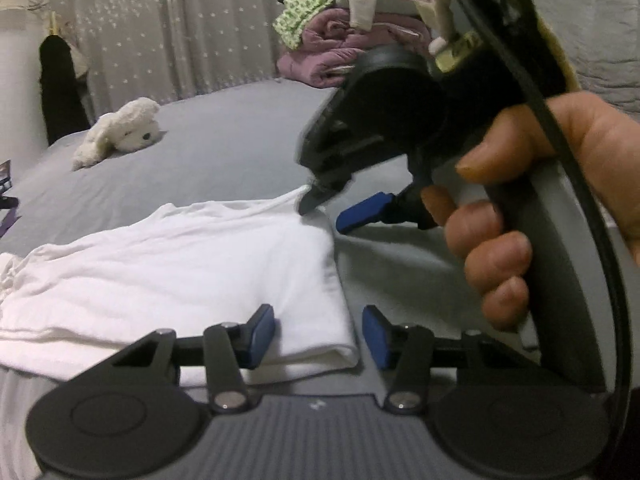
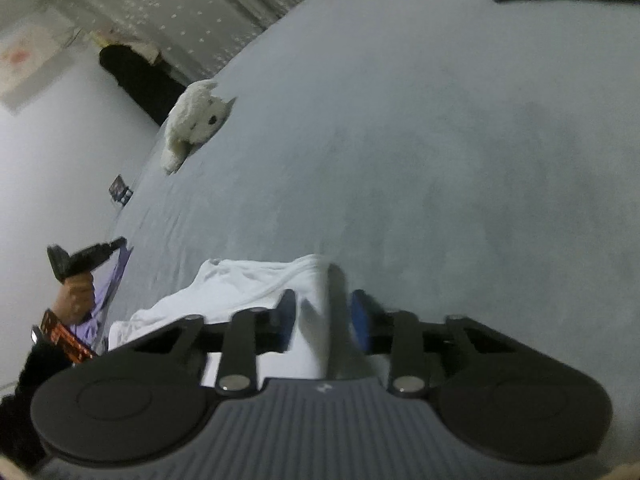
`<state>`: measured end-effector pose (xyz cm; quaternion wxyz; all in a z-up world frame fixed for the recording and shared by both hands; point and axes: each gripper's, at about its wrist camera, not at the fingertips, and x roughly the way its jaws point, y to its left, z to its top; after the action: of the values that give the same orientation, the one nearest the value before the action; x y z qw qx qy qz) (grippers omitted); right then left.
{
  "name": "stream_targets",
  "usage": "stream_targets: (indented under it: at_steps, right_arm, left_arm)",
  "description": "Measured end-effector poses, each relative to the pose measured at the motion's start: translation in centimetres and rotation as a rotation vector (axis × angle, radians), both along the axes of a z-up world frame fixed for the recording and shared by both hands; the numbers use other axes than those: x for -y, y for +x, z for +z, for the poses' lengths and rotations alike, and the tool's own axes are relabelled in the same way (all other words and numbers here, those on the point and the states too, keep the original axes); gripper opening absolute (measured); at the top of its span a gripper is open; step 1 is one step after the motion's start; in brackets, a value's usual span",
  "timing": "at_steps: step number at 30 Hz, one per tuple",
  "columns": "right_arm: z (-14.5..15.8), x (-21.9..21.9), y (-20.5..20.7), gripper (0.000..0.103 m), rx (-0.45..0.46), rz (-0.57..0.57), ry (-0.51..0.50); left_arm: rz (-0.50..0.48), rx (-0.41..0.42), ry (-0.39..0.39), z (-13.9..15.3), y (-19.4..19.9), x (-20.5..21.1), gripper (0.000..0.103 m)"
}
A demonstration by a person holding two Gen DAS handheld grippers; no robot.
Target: Fold clothes
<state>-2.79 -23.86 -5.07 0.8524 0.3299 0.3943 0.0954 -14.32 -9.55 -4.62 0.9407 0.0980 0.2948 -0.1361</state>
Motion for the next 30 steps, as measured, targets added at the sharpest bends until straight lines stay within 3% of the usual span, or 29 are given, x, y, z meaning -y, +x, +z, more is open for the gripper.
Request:
stream_targets:
  at_steps: [5, 9, 16, 20, 21, 22, 25, 26, 28, 30]
  right_arm:
    - [0.1, 1.6, -0.6, 0.008, -0.018, -0.021, 0.047]
    - [0.3, 2.1, -1.2, 0.005, -0.016, -0.033, 0.064]
    - [0.9, 2.2, -1.3, 0.003, 0.017, -0.063, 0.074]
    - [1.5, 1.9, -1.3, 0.002, 0.043, -0.071, 0.03]
    - [1.6, 1.8, -1.2, 0.003, 0.042, -0.074, 0.014]
    - [1.7, 1.7, -1.2, 0.012, 0.04, -0.08, -0.004]
    - [1.5, 1.5, -1.1, 0.018, 0.036, -0.097, -0.051]
    - [1.2, 1.4, -1.0, 0.032, 0.032, -0.093, -0.05]
    - [0.7, 0.9, -0.8, 0.046, 0.044, -0.075, -0.033]
    - [0.7, -0.2, -0.7, 0.046, 0.069, -0.048, -0.083]
  left_arm:
    - [0.063, 0.017, -0.047, -0.1, 0.5, -0.3, 0.029]
    - [0.116, -0.01, -0.17, 0.2, 0.5, -1.6, 0.014]
    - [0.139, -0.052, -0.283, 0.3, 0.1, -2.9, 0.009]
    - [0.14, -0.078, -0.337, 0.4, 0.6, -3.7, 0.009]
    - [0.137, -0.082, -0.342, 0.3, 0.8, -3.7, 0.009]
    - [0.133, -0.086, -0.347, 0.2, 1.0, -3.8, 0.009]
    - [0.118, -0.081, -0.359, -0.3, 1.3, -4.0, 0.009]
    - [0.114, -0.079, -0.366, -0.4, 1.4, -4.2, 0.009]
    - [0.106, -0.076, -0.382, -0.5, 1.6, -4.4, 0.009]
    - [0.102, -0.083, -0.413, -0.7, 1.8, -4.9, 0.009]
